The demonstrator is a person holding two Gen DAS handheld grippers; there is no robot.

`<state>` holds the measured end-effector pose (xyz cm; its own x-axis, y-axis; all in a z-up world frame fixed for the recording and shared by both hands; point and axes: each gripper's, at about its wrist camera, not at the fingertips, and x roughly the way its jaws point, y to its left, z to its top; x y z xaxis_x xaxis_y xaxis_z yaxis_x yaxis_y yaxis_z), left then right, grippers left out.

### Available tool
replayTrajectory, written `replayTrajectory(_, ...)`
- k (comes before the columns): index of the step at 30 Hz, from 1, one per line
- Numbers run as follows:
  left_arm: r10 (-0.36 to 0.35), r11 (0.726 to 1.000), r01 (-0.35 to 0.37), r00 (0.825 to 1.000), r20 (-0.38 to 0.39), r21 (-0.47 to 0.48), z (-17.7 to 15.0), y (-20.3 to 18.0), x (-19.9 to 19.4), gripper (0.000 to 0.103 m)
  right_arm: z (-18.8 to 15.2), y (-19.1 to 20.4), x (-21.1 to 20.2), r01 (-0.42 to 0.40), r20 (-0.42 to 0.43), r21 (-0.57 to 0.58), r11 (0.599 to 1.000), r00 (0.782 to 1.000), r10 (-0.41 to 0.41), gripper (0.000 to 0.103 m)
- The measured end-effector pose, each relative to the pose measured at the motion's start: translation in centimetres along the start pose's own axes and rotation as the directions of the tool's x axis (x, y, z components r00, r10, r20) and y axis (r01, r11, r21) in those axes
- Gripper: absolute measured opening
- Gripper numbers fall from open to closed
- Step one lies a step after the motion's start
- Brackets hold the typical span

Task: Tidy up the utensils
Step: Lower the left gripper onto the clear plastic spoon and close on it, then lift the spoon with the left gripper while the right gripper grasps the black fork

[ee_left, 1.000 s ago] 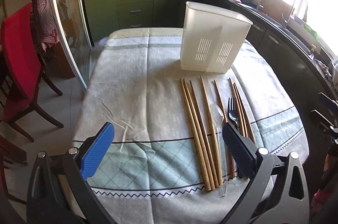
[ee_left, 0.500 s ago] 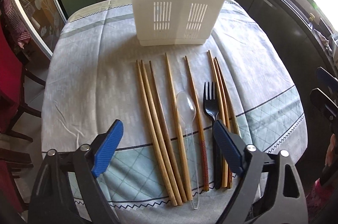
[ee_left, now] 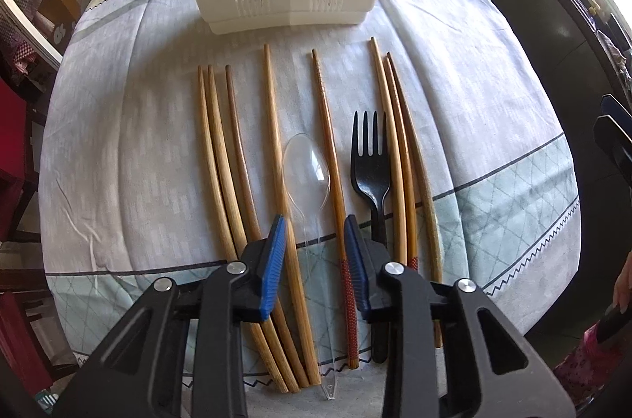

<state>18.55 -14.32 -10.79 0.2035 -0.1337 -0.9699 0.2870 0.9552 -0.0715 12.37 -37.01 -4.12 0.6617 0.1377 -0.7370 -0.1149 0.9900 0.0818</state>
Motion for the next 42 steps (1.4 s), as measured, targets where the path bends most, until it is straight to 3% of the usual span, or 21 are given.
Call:
replayTrajectory(9,-0.007,1.0,0.007,1.0,-0.015,0.008,0.2,-0.6,0.4,0.011,-0.3,0.4,-0.2,-0.026,0.012,-0.007,1.0,1.0,0.026,0.07)
replayTrajectory(30,0.028,0.999,-0.028,0.999,-0.03,-0.016,0.1,1.1,0.5,0.009,0.0,1.9,-0.4,-0.044,0.012,-0.039,0.998,0.999,0.045,0.071)
replayTrajectory(42,0.057,0.998,-0.057,0.998,-0.018,0.011,0.7,-1.1,1.6,0.01,0.0,2.5,-0.1,-0.039,-0.001,-0.063,0.997,0.999,0.039,0.077)
